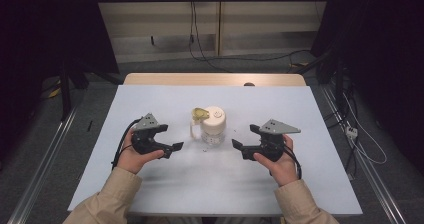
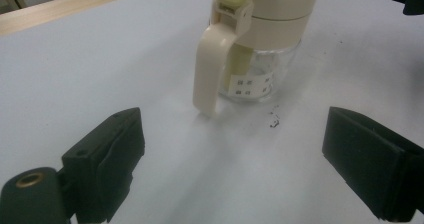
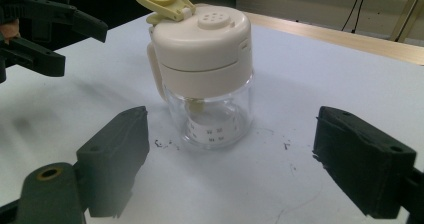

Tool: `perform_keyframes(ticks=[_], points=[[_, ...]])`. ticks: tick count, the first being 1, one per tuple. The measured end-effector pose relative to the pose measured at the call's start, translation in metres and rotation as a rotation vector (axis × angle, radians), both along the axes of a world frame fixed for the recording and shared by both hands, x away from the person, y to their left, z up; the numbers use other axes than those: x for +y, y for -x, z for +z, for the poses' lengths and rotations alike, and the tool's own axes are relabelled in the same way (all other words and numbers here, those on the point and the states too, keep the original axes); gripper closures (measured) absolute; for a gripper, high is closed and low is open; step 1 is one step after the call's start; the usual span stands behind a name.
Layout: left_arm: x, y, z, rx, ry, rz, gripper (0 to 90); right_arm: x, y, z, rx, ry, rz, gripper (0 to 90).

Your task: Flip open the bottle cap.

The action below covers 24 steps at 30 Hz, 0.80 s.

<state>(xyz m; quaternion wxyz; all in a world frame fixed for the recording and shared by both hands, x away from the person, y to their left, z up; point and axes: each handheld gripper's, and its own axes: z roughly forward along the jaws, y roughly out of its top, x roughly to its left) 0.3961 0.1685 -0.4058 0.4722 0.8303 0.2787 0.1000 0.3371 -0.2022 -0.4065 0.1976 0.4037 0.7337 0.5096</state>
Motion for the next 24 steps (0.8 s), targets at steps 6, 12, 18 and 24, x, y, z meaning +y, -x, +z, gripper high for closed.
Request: perform_keyframes(ticks=[6,12,18,24], points=[[0.005,0.003,-0.002,0.008,0.000,0.002,9.6,-0.006,0.004,-0.005,0.004,-0.003,-0.009,14.4],[0.009,0.005,-0.004,0.004,-0.007,-0.004,9.6,-0.011,0.008,-0.008,0.009,0.001,-0.014,14.3],[0.014,0.007,-0.007,0.006,-0.003,0.002,9.3,-0.017,0.011,-0.011,0.013,0.001,-0.024,14.3],[0.018,0.009,-0.007,0.004,-0.002,0.001,9.3,-0.021,0.013,-0.013,0.011,-0.003,-0.026,14.1]])
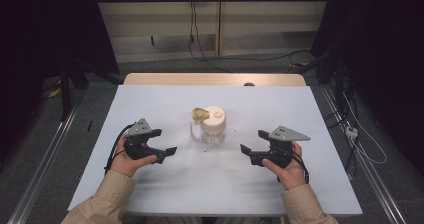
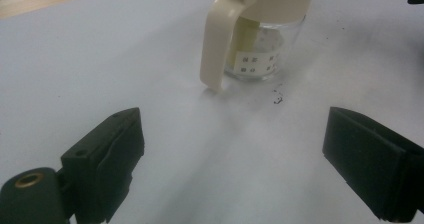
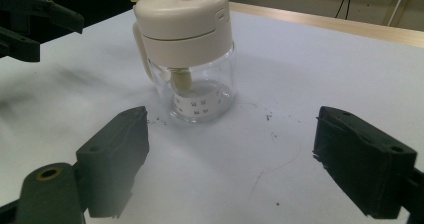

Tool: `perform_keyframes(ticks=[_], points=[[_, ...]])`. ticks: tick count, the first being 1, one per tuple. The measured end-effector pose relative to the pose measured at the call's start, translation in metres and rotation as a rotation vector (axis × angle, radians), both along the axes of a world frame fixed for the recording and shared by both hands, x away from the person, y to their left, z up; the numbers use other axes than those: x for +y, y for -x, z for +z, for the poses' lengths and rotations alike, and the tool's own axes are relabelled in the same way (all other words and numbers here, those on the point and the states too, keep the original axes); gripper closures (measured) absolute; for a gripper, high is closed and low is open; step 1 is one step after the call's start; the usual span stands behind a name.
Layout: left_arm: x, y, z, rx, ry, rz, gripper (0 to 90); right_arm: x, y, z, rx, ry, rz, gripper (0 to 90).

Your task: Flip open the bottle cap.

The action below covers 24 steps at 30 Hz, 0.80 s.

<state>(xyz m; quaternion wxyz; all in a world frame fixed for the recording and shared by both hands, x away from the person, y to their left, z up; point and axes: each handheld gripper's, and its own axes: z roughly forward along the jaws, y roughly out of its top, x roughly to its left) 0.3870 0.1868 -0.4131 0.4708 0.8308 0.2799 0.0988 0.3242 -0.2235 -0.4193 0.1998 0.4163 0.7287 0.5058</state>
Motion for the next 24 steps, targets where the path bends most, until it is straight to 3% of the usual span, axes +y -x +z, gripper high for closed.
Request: perform_keyframes(ticks=[24], points=[[0.013,0.008,-0.004,0.017,0.009,0.011,9.3,-0.017,0.013,-0.008,0.002,0.010,-0.015,14.1]])
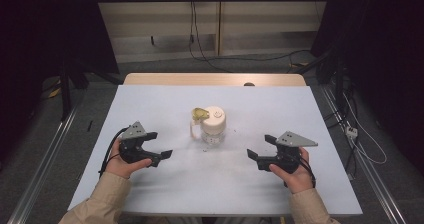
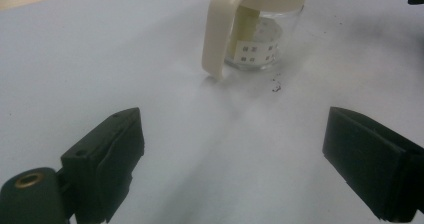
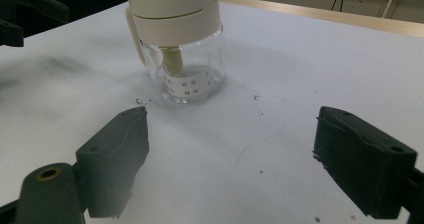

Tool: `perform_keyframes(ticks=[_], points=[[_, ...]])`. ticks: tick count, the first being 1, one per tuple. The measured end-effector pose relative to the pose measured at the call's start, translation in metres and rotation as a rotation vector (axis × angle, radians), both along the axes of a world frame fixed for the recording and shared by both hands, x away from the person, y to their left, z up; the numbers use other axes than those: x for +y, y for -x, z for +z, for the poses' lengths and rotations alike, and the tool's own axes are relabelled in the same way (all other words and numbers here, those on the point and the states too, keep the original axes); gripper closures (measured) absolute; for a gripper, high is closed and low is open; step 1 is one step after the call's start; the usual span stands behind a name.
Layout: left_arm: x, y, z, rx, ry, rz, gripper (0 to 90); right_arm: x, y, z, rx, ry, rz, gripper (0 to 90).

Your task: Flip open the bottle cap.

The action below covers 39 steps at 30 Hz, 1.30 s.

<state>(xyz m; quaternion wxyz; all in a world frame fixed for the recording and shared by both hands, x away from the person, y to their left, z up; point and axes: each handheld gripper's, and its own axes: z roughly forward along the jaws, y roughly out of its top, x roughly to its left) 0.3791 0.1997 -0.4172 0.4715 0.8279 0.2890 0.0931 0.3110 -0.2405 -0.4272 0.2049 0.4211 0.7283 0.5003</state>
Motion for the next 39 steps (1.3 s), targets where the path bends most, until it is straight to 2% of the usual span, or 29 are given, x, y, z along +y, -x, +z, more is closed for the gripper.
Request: perform_keyframes(ticks=[39], points=[[0.026,0.017,-0.006,0.008,-0.008,0.023,9.0,-0.027,0.024,-0.018,0.019,0.033,-0.035,13.6]])
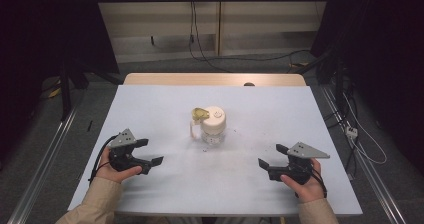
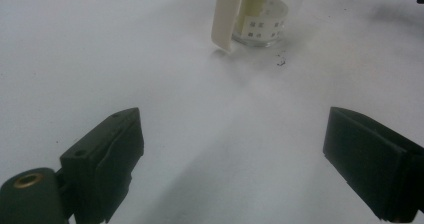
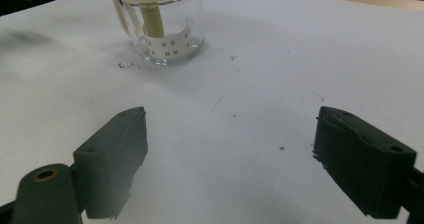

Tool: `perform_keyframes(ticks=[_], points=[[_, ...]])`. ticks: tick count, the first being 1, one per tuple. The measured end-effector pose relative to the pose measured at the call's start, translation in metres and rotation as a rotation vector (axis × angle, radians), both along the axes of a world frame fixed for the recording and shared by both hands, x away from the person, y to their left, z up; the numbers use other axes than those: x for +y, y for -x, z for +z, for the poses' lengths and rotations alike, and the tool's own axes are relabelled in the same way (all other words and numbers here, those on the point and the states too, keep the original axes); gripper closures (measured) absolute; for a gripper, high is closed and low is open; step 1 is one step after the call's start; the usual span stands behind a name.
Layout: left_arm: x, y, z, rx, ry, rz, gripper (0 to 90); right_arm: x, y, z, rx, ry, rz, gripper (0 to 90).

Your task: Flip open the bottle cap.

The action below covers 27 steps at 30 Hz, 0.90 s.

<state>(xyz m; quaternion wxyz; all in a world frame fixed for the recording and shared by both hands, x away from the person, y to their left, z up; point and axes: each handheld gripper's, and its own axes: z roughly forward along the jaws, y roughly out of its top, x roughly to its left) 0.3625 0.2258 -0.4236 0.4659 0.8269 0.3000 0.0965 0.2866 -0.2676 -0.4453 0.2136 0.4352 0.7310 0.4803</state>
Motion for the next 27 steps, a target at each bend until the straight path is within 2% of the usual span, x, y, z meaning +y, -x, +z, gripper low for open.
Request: perform_keyframes(ticks=[15,27], points=[[0.008,0.005,-0.002,0.002,0.002,0.006,9.0,-0.006,0.007,-0.003,0.005,0.020,-0.002,13.9],[0.014,0.010,-0.004,0.000,0.001,0.016,9.0,-0.011,0.011,-0.006,0.009,0.016,-0.009,13.8]])
